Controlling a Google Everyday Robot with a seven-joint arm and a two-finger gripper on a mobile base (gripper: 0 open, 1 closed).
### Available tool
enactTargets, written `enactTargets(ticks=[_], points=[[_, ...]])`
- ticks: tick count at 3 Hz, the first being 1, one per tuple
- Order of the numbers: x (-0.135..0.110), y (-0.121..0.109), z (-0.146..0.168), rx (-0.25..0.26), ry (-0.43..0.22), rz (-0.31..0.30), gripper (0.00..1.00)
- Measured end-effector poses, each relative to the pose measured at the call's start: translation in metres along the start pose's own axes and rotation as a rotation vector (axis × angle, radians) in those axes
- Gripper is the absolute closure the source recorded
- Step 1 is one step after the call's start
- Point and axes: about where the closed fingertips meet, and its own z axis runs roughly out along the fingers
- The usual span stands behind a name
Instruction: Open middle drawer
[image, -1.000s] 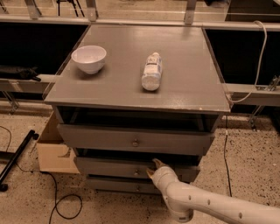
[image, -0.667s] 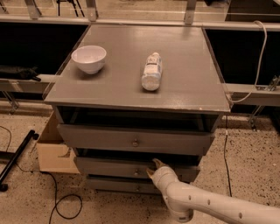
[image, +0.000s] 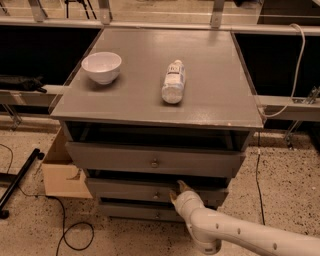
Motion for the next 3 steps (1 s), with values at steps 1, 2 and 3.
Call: enactTargets(ticks=[1, 2, 3], points=[[0.0, 0.0, 0.0, 0.0, 0.0, 0.0, 0.04], [0.0, 0.0011, -0.0003, -0.002, -0.001, 0.001, 0.0], [0.0, 0.0011, -0.0002, -0.002, -0.001, 0.001, 0.0]])
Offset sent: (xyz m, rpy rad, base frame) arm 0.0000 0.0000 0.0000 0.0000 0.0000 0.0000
